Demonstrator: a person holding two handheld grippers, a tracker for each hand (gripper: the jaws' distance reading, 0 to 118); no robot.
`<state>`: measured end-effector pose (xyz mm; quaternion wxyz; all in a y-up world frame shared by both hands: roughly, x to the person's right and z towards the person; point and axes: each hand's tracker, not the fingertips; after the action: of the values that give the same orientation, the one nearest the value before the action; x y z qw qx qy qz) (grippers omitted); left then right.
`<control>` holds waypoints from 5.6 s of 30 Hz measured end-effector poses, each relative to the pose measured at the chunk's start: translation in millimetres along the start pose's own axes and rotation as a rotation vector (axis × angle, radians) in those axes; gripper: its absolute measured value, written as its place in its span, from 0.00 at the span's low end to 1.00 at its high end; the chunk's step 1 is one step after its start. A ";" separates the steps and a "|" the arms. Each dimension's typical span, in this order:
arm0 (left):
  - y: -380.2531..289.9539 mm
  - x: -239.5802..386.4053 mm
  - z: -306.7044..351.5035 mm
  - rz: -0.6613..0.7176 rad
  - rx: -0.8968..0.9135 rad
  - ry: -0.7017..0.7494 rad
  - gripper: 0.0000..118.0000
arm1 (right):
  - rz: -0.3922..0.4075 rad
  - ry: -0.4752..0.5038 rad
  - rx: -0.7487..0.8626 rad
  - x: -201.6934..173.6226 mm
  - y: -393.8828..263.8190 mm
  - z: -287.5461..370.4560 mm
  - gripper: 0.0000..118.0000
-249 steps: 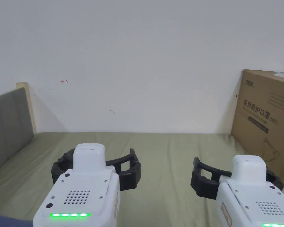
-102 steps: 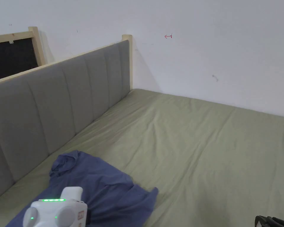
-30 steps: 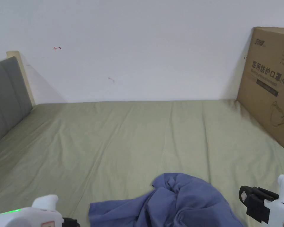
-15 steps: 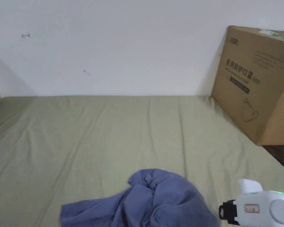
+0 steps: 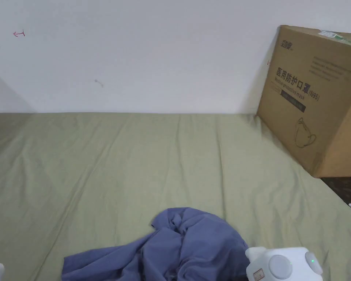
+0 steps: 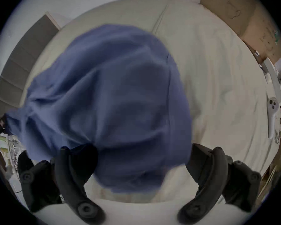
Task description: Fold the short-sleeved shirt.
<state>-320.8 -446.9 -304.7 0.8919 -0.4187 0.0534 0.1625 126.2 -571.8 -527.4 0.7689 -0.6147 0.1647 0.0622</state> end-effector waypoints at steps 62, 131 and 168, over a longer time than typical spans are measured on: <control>234.1 0.4 -38.8 -0.048 0.224 0.041 0.01 | -0.097 0.023 0.575 38.5 179.4 173.4 0.06; 261.4 -9.5 -310.9 -0.106 -0.263 0.008 0.96 | -0.139 0.158 0.538 29.8 -4.8 123.2 0.00; 156.4 -26.4 -98.5 -0.136 -0.094 0.037 0.02 | -0.136 0.025 0.363 79.2 124.3 58.2 0.00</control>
<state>-394.0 -435.3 -476.1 0.8790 -0.4658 0.0338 0.0963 173.7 -494.7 -657.4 0.8675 -0.4762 0.1411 -0.0283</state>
